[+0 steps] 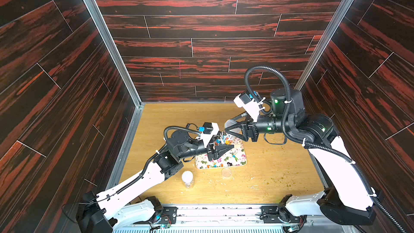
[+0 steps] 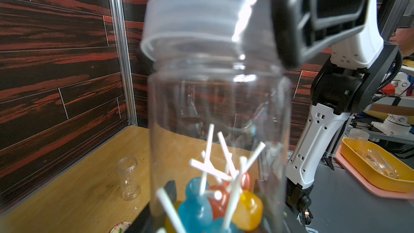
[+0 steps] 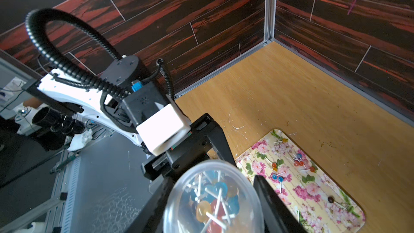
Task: Pour the candies out of the jar
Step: Unscrew the lid from the jar.
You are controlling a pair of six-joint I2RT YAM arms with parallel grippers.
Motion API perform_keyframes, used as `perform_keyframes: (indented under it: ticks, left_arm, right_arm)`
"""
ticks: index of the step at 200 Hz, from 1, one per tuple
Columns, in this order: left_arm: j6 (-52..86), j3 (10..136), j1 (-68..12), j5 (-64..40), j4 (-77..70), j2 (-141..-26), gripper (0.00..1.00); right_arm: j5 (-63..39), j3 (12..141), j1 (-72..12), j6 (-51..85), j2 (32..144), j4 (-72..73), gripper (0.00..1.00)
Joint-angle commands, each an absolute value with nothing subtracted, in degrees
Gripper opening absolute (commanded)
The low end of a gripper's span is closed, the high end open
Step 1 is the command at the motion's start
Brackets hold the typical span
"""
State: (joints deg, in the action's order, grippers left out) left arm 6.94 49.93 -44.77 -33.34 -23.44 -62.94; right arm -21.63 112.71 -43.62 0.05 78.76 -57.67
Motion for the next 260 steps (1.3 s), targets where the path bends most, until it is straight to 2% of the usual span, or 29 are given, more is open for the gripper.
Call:
perform_keyframes:
  ticks: [1, 193, 237, 260]
  left_arm:
    - [10.26, 49.83, -44.55, -34.67, -26.19, -61.43, 0.56]
    - [12.70, 49.27, -44.54, -36.04, -28.89, -62.23, 0.56]
    - [13.54, 49.12, -44.56, -36.33, -29.97, -62.64, 0.56]
    - [13.71, 49.04, -44.52, -36.30, -30.15, -62.75, 0.56]
  right_arm:
    - [-25.94, 113.48, -43.52, -10.03, 77.44, -58.03, 0.55]
    - [-32.64, 117.38, -41.27, -25.15, 78.25, -60.80, 0.55]
    - [-31.32, 116.22, -41.18, -26.69, 78.37, -60.51, 0.57]
    - [-30.35, 116.06, -41.17, -24.63, 78.73, -59.77, 0.65]
